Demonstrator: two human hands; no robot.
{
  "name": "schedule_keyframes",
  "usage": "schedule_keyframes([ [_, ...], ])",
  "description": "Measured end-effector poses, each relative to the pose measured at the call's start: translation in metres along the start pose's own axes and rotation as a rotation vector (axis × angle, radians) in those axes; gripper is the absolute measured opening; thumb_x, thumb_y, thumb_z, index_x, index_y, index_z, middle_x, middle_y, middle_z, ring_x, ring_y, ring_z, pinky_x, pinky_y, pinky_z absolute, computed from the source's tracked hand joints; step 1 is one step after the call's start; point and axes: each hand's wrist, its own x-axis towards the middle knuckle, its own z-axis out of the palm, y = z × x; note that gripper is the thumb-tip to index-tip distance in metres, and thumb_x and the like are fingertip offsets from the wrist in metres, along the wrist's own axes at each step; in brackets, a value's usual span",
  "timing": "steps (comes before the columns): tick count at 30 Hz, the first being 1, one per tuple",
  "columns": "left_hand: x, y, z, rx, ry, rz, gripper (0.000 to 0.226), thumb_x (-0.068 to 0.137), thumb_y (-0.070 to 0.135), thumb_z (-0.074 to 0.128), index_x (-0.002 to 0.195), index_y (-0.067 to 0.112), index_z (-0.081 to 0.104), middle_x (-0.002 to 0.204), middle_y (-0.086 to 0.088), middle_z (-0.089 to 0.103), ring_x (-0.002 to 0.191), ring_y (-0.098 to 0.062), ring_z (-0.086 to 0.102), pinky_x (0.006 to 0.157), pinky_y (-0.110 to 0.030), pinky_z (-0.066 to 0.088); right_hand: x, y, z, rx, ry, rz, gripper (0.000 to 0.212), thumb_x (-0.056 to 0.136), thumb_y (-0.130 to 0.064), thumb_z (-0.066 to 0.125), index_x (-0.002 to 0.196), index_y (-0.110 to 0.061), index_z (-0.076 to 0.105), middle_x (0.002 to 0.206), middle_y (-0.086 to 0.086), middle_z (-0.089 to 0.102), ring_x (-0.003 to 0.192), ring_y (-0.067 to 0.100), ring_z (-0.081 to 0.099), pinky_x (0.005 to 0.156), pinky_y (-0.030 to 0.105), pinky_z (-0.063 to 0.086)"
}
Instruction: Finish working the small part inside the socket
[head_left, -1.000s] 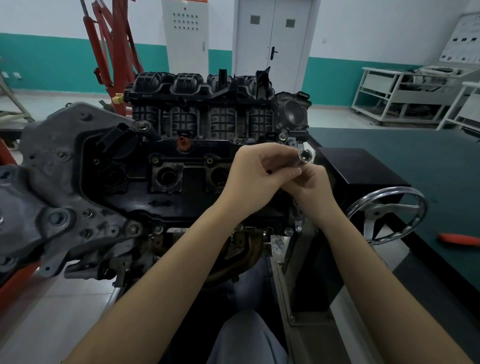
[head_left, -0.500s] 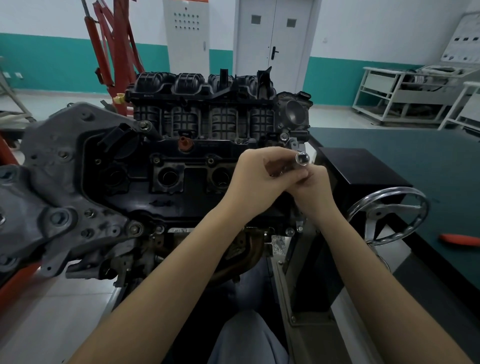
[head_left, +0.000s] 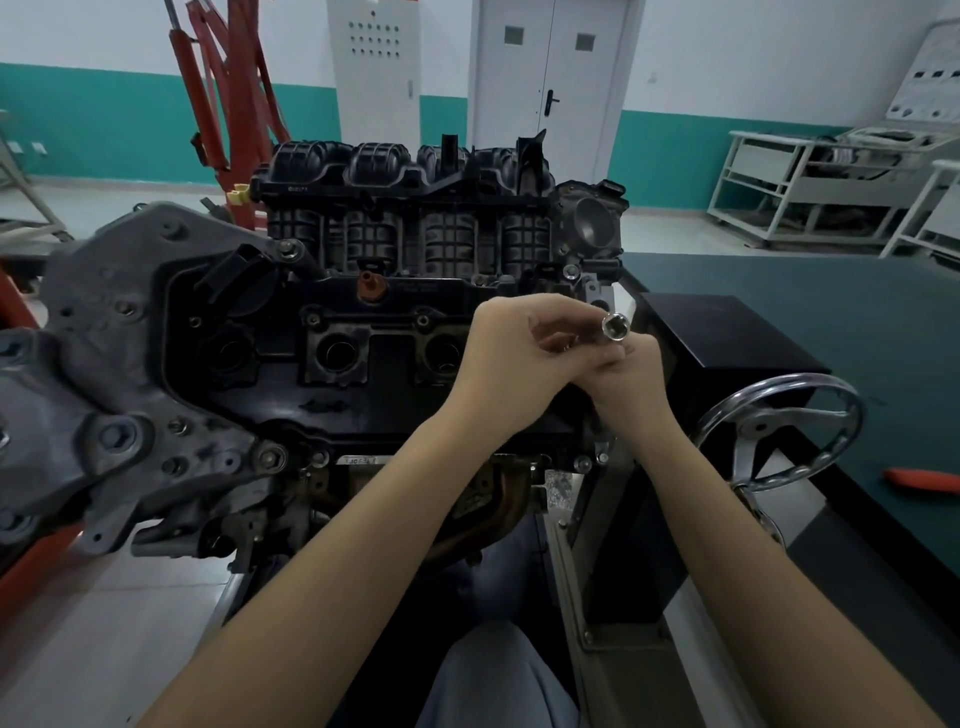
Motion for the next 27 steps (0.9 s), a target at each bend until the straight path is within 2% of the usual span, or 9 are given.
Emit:
schedule_keyframes([
  [4,0.002,-0.001,0.0,-0.03,-0.016,-0.01,0.024,0.078,-0.009,0.072,0.101,-0.003,0.072,0.095,-0.013,0.073,0.094,-0.024,0.071,0.091,-0.041,0.055,-0.001,0.007,-0.005,0.051,-0.015,0.051,0.029,0.083,0.003,0.061,0.09,-0.023,0.07,0.084,-0.017,0.073,0.081,-0.001,0.067,0.071,0.011,0.049],
  [7,0.001,-0.002,-0.003,-0.08,-0.078,-0.011,0.028,0.079,-0.012,0.069,0.106,-0.007,0.069,0.1,-0.021,0.072,0.098,-0.03,0.07,0.094,-0.044,0.054,-0.003,0.011,-0.006,0.019,-0.025,0.083,0.025,0.084,0.003,0.06,0.083,-0.021,0.065,0.075,-0.021,0.07,0.073,-0.006,0.064,0.066,0.009,0.047],
  [9,0.0,-0.001,-0.003,-0.031,-0.077,-0.01,0.03,0.077,-0.009,0.073,0.106,-0.004,0.07,0.099,-0.017,0.073,0.098,-0.025,0.07,0.094,-0.042,0.054,-0.002,0.011,-0.005,-0.002,-0.005,0.049,0.032,0.082,0.008,0.062,0.082,-0.023,0.066,0.077,-0.023,0.07,0.074,-0.005,0.065,0.068,0.01,0.048],
  [13,0.0,-0.003,0.0,0.103,0.003,0.02,0.02,0.072,0.002,0.082,0.091,0.005,0.076,0.086,-0.005,0.075,0.085,-0.014,0.071,0.085,-0.034,0.057,-0.003,0.012,-0.002,0.014,0.015,-0.004,0.027,0.081,0.006,0.065,0.087,-0.02,0.07,0.087,-0.015,0.073,0.085,0.005,0.069,0.078,0.017,0.051],
  [16,-0.001,-0.003,-0.002,0.093,-0.039,0.032,0.021,0.076,0.0,0.077,0.096,0.005,0.075,0.089,-0.003,0.074,0.086,-0.012,0.071,0.085,-0.029,0.057,-0.004,0.013,-0.004,0.022,-0.019,0.009,0.025,0.082,0.003,0.063,0.093,-0.019,0.067,0.09,-0.018,0.072,0.087,0.002,0.067,0.078,0.016,0.05],
  [19,-0.002,-0.003,-0.002,0.028,-0.101,0.013,0.025,0.08,-0.006,0.072,0.104,-0.001,0.071,0.096,-0.012,0.073,0.094,-0.022,0.071,0.092,-0.04,0.055,-0.001,0.014,-0.01,-0.006,-0.091,0.056,0.024,0.083,0.003,0.057,0.101,-0.013,0.063,0.087,-0.02,0.071,0.086,-0.001,0.065,0.076,0.016,0.049],
  [21,-0.003,-0.002,-0.001,-0.026,-0.109,-0.001,0.027,0.079,-0.01,0.071,0.106,-0.004,0.07,0.097,-0.018,0.072,0.096,-0.028,0.07,0.094,-0.044,0.054,-0.001,0.015,-0.011,-0.026,-0.082,0.059,0.021,0.082,0.003,0.059,0.1,-0.007,0.063,0.082,-0.014,0.071,0.082,-0.001,0.065,0.074,0.02,0.051],
  [24,-0.003,-0.001,0.0,0.012,-0.049,0.027,0.025,0.073,-0.006,0.078,0.097,0.002,0.073,0.09,-0.012,0.073,0.088,-0.022,0.071,0.087,-0.037,0.057,-0.003,0.013,-0.007,-0.014,-0.046,0.006,0.026,0.081,0.01,0.061,0.094,-0.012,0.067,0.08,-0.014,0.071,0.08,-0.002,0.066,0.073,0.016,0.05],
  [27,-0.002,0.001,-0.001,0.022,-0.029,0.045,0.025,0.073,-0.004,0.079,0.094,0.009,0.074,0.087,-0.006,0.073,0.086,-0.017,0.071,0.084,-0.032,0.057,-0.003,0.01,-0.003,-0.003,-0.028,-0.027,0.029,0.08,0.006,0.065,0.088,-0.022,0.069,0.086,-0.018,0.072,0.084,0.001,0.068,0.076,0.015,0.05],
])
